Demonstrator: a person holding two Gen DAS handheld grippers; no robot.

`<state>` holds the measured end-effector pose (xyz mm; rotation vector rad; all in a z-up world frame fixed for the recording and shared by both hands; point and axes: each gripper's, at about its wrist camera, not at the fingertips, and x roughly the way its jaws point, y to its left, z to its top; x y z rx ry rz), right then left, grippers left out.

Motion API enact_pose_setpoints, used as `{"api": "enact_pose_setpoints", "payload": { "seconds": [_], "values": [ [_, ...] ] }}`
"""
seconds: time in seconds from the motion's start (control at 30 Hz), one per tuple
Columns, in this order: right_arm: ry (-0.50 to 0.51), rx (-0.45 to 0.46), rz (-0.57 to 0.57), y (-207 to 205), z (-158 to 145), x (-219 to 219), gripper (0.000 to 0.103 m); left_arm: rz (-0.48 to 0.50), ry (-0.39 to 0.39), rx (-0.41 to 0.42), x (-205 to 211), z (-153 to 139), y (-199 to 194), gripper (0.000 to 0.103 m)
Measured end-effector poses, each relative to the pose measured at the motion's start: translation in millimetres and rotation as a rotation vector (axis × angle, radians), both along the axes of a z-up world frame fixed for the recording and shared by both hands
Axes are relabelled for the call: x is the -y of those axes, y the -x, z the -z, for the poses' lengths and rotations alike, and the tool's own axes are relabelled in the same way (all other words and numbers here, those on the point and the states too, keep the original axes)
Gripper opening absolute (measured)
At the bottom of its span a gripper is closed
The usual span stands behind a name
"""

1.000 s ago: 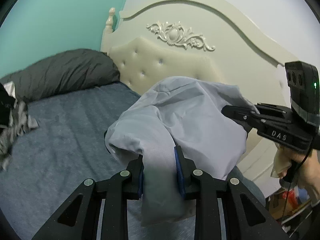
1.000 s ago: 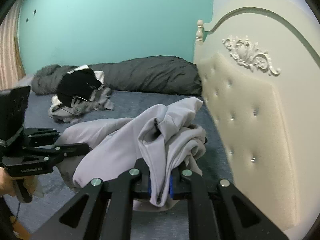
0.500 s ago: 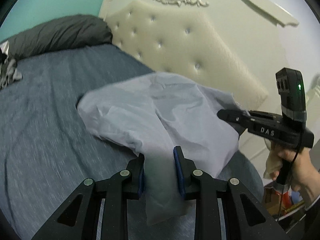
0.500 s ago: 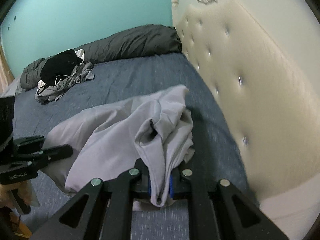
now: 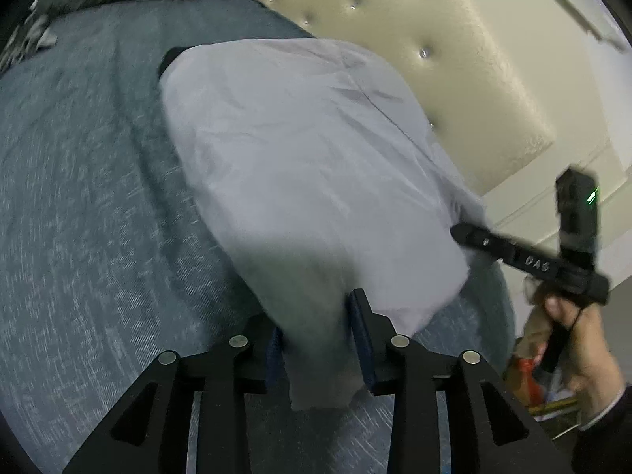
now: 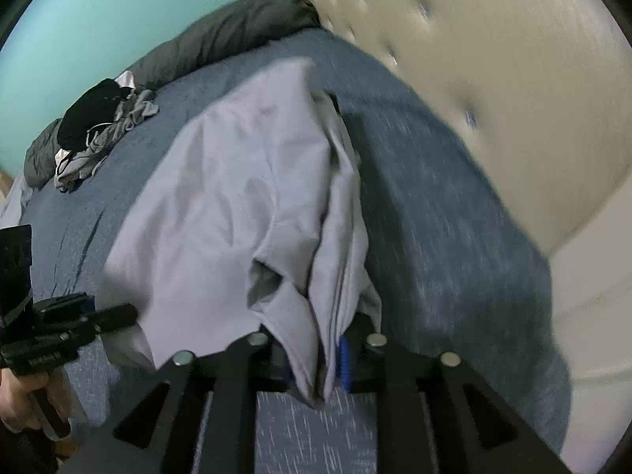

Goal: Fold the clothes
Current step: 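Lift the jacket bundle with both grippers and carry it toward the headboard, then lower the jacket bundle onto the bed with both grippers and flatten it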

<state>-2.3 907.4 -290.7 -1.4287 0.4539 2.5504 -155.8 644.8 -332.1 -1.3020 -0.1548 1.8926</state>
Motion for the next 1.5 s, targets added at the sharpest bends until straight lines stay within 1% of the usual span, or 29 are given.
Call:
{"api": "enact_pose_setpoints", "payload": {
  "seconds": [0.03,0.07,0.13,0.2,0.3,0.33,0.4,0.47,0.53,0.6,0.63,0.67,0.73,0.8,0.87,0.9,0.97,1.03,1.1,1.17,1.23,1.33,1.43,1.47,1.5],
  "values": [
    [0.013,0.007,0.015,-5,5,-2,0.026,-0.006,0.000,-0.016,5,-4,0,0.037],
    [0.044,-0.013,0.060,-13,5,-8,0.031,-0.012,0.002,-0.035,11,-8,-1,0.037],
    [0.095,-0.064,0.150,-32,4,-20,0.037,-0.024,0.011,-0.086,20,-17,0,0.037],
    [0.119,-0.120,0.189,-43,-3,-25,0.037,-0.034,0.027,-0.144,24,-25,2,0.037],
    [0.081,-0.173,0.183,-46,-20,-19,0.037,-0.012,0.046,-0.208,21,-35,1,0.037],
    [0.062,-0.190,0.180,-46,-26,-16,0.037,-0.003,0.055,-0.219,18,-36,1,0.037],
    [0.035,-0.227,0.213,-42,-39,-14,0.037,0.011,0.067,-0.234,12,-38,-1,0.037],
    [0.030,-0.264,0.222,-43,-47,-11,0.037,0.020,0.081,-0.234,6,-34,1,0.037],
    [0.026,-0.290,0.172,-35,-50,0,0.036,0.030,0.096,-0.232,1,-29,3,0.037],
    [0.015,-0.270,0.103,-20,-46,12,0.032,0.041,0.108,-0.229,-3,-25,4,0.037],
    [0.005,-0.253,0.068,-11,-43,18,0.026,0.051,0.119,-0.231,-4,-22,3,0.037],
    [-0.004,-0.231,0.049,-4,-38,22,0.023,0.068,0.132,-0.241,-6,-19,2,0.037],
    [-0.009,-0.182,0.046,8,-23,23,0.020,0.094,0.157,-0.257,-10,-12,2,0.037],
    [-0.011,-0.144,0.073,16,-6,18,0.014,0.126,0.184,-0.265,-14,-3,0,0.037],
    [-0.012,-0.098,0.114,17,11,10,0.000,0.149,0.194,-0.281,-17,2,-3,0.037],
    [0.001,-0.087,0.140,15,20,4,0.000,0.160,0.198,-0.290,-19,4,-4,0.037],
    [0.026,-0.063,0.191,12,38,-8,0.000,0.174,0.206,-0.281,-20,9,-4,0.037],
    [0.003,-0.036,0.179,16,46,-7,0.000,0.180,0.211,-0.269,-20,13,-3,0.037],
    [-0.019,-0.011,0.167,20,52,-6,0.000,0.182,0.205,-0.269,-17,11,-2,0.037],
    [-0.038,-0.030,0.167,21,41,-6,0.000,0.173,0.175,-0.252,-11,5,3,0.037],
    [-0.057,-0.051,0.166,22,30,-5,0.000,0.148,0.147,-0.255,-4,-4,12,0.037],
    [-0.055,-0.138,0.109,32,4,3,0.000,0.121,0.130,-0.254,-4,-14,27,0.037],
    [-0.052,-0.222,0.052,42,-22,11,0.000,0.141,0.158,-0.278,-14,-19,43,0.037],
    [-0.048,-0.208,0.033,52,-23,16,0.002,0.146,0.171,-0.288,-17,-19,48,0.037],
    [-0.036,-0.178,0.016,63,-20,18,0.003,0.149,0.174,-0.288,-18,-18,54,0.037]
  ]
}}
